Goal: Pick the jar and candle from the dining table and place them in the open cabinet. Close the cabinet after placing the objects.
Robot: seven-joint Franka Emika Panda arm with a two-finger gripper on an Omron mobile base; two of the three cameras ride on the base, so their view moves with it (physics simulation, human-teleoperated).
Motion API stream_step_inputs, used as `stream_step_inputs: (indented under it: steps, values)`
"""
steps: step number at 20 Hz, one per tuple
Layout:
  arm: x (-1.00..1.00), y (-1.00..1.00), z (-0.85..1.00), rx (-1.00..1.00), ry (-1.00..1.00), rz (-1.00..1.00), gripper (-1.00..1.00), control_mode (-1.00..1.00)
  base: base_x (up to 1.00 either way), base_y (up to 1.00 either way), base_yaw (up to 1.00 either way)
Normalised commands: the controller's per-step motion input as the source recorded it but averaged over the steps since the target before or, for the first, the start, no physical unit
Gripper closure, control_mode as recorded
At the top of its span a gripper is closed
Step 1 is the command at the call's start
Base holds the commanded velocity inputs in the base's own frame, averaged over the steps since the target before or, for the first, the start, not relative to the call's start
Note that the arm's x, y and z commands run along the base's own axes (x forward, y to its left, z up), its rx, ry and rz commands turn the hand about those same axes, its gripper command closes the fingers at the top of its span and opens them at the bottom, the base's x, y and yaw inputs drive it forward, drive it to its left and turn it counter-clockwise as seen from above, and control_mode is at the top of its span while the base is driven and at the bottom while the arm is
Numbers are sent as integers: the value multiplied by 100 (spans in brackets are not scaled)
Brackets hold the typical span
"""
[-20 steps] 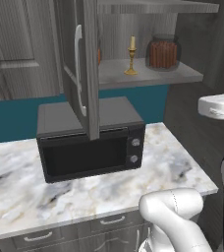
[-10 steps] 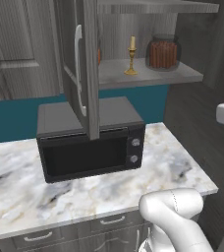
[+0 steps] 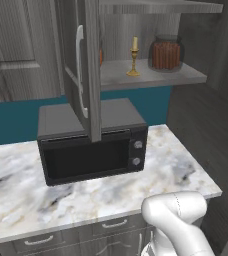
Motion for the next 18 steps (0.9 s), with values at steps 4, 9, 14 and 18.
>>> stream_step_inputs:
  steps: [4, 9, 14, 18]
  values:
    - [-36, -19, 0, 0, -15, 0, -100, -100, 0, 0, 0]
    - [-37, -27, 2, 0, -7, 0, -100, -100, 0, 0, 0]
    - [-8, -32, 0, 0, -6, 0, -100, -100, 0, 0, 0]
    - [3, -32, 0, 0, -1, 0, -100, -100, 0, 0, 0]
